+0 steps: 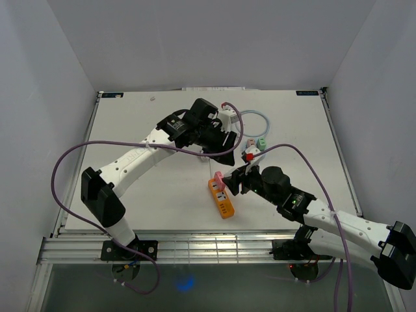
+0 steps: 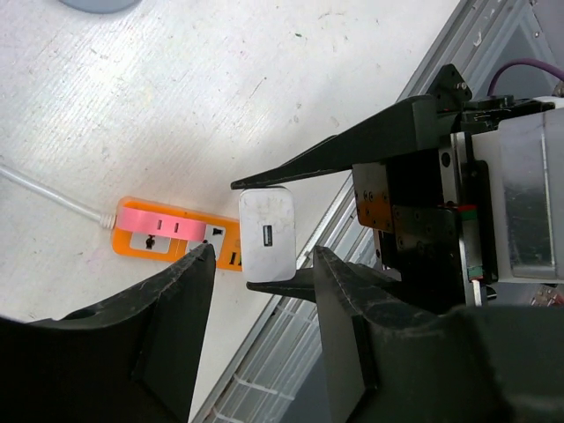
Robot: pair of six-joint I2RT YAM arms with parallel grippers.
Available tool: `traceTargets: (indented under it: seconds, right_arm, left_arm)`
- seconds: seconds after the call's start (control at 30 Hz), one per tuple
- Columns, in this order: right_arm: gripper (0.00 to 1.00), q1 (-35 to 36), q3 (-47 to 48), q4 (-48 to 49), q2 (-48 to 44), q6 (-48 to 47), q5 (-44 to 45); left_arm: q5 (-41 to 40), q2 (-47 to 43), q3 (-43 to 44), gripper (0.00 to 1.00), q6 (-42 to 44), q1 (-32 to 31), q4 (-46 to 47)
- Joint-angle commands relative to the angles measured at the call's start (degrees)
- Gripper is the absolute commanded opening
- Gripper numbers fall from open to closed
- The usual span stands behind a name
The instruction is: Insert the plug
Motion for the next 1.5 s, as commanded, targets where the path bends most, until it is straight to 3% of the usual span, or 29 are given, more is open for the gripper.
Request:
traceTargets:
  seconds: [0.0, 0.2, 0.7, 0.93, 1.23, 1.33, 1.47]
  right_arm:
    - [0.20, 0.45, 0.55, 4.12, -0.33, 0.94, 0.14]
    - [0.20, 0.53, 0.55, 4.56, -0.77, -0.20, 0.23]
    - [0.20, 0.62, 2.31, 3.77, -0.86, -2.13, 0.06]
    - [0.20, 0.62, 3.89, 2.72, -0.25, -2.57, 0.94]
    - [0.20, 0.71, 6.09, 1.93, 1.16, -2.57, 0.15]
    - [0.20, 0.62, 6.44, 1.93, 1.51, -2.57, -0.20]
    - [0.19, 0.71, 6.79, 1.75, 2.04, -2.48, -0.47]
  left_arm:
    - [1.18, -1.82, 0.36, 0.59, -0.02, 0.08, 1.49]
    - [3.46, -2.08, -0.35, 0.71, 0.06, 0.17, 1.75]
    - [5.22, 1.52, -0.96, 0.74, 0.94, 0.17, -0.36]
    - [5.92, 2.14, -2.28, 0.67, 1.30, 0.17, -0.71]
    - [6.63, 2.67, -3.16, 0.65, 1.56, 0.08, -0.80]
    - [7.15, 3.02, -2.72, 0.56, 1.73, 0.17, -0.71]
    - [8.47, 4.07, -2.46, 0.54, 2.00, 0.08, -0.54]
